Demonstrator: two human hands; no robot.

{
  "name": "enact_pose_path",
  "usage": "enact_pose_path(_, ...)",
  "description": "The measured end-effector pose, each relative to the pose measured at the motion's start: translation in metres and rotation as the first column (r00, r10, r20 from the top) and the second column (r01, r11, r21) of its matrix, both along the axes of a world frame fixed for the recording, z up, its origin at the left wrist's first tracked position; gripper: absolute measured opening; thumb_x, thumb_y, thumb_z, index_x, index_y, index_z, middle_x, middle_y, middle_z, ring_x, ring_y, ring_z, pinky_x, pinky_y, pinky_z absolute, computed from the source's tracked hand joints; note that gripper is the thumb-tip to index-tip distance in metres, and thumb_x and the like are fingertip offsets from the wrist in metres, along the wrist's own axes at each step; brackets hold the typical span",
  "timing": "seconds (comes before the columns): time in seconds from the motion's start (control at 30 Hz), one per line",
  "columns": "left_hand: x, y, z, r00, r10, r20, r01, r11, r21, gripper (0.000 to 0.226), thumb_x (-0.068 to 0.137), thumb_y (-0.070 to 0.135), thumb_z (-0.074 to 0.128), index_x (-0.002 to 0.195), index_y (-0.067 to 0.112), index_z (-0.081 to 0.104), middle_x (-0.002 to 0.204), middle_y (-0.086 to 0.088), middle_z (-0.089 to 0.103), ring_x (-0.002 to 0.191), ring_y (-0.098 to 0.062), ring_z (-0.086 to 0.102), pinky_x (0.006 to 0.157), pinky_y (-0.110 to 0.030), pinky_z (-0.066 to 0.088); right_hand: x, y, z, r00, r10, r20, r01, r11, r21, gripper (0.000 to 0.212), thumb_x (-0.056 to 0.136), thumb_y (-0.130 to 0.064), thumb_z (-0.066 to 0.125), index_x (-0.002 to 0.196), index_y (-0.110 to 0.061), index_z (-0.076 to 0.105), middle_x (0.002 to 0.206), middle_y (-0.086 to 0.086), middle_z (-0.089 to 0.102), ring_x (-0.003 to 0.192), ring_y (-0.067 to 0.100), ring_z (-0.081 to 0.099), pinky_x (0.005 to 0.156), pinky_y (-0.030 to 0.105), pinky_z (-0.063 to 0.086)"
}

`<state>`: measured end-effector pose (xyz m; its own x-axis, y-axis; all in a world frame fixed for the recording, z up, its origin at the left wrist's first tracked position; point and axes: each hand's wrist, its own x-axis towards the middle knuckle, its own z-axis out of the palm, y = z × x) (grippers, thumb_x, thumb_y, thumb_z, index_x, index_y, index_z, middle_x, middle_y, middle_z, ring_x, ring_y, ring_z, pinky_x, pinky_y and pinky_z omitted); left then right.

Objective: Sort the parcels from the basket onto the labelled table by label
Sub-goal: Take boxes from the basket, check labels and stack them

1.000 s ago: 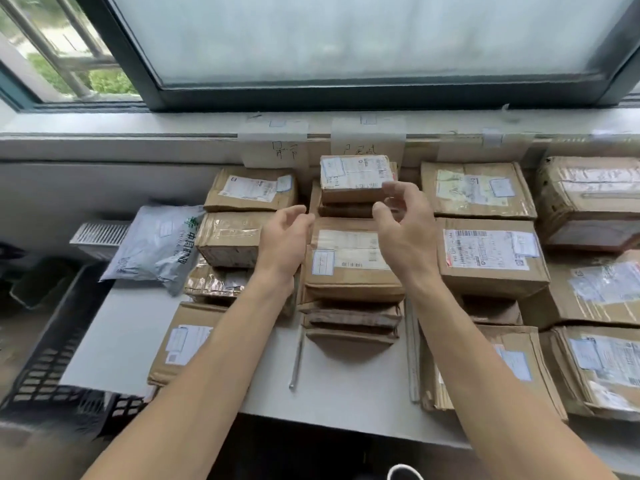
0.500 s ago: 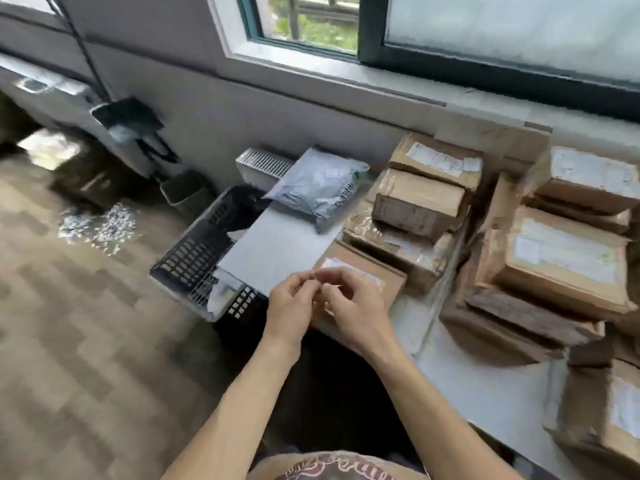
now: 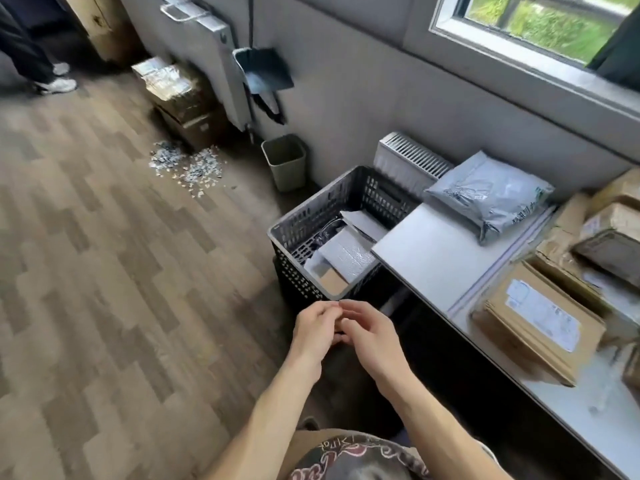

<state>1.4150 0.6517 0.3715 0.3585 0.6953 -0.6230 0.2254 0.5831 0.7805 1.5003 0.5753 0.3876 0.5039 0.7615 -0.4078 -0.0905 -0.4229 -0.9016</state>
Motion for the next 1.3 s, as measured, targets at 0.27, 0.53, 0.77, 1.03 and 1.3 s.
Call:
enact_pose_path(0.27,0.007,0.061,-0.021,0.996,-0.083,-0.038,0.081,0.995,-0.065,0.021,0.102,0.016,0.056,0.113,0.017,0.074,0.099,-0.004,0.079,0.092,-0.013,0.074,0.075,-0.029,0.055,0.015,0.066,-0.025,0.995,-0.072,-0.074,0.065,0.994,-0.093,0.029,0.093,-0.003,0.057,0.109,-0.021,0.074,0.097,-0.003,0.079,0.091,0.008,0.075,0.077,0.022,0.058)
enact_pose_path(0.53,0.024,0.164,-0.001,0.978,-0.137,-0.158,0.136,0.991,-0.018,0.019,0.105,0.026,0.054,0.112,0.024,0.072,0.103,0.005,0.080,0.107,-0.015,0.073,0.101,-0.041,0.053,0.051,0.180,-0.043,0.959,-0.008,-0.284,-0.014,0.997,-0.075,0.023,0.098,-0.008,0.058,0.116,-0.016,0.069,0.101,0.008,0.075,0.077,0.001,0.072,0.068,0.016,0.054)
enact_pose_path(0.77,0.067,0.215,-0.007,0.965,-0.166,-0.202,0.154,0.985,-0.073,0.023,0.106,0.022,0.055,0.122,0.015,0.070,0.107,-0.004,0.079,0.108,-0.020,0.073,0.102,-0.041,0.054,0.089,0.224,-0.056,0.919,-0.091,-0.383,0.053,0.993,-0.107,0.024,0.094,-0.006,0.058,0.114,-0.016,0.068,0.103,0.009,0.074,0.088,0.018,0.074,0.067,0.019,0.053)
enact_pose_path(1.03,0.109,0.275,-0.040,0.880,-0.385,-0.277,0.353,0.922,-0.158,0.022,0.103,0.022,0.059,0.120,0.013,0.071,0.113,-0.007,0.077,0.107,-0.018,0.074,0.103,-0.039,0.055,0.127,0.247,-0.101,0.848,-0.329,-0.417,0.247,0.939,-0.238,0.024,0.099,-0.009,0.055,0.121,-0.012,0.064,0.108,0.008,0.067,0.088,0.017,0.069,0.074,0.025,0.056)
enact_pose_path(1.3,0.147,0.355,-0.104,0.666,-0.691,-0.280,0.617,0.722,-0.315,0.020,0.103,0.021,0.060,0.117,0.011,0.071,0.111,-0.008,0.077,0.105,-0.020,0.074,0.098,-0.037,0.057,0.123,0.289,-0.167,0.677,-0.652,-0.341,0.464,0.738,-0.490,0.031,0.099,-0.015,0.060,0.129,-0.013,0.061,0.110,0.004,0.067,0.097,0.020,0.067,0.099,0.046,0.056)
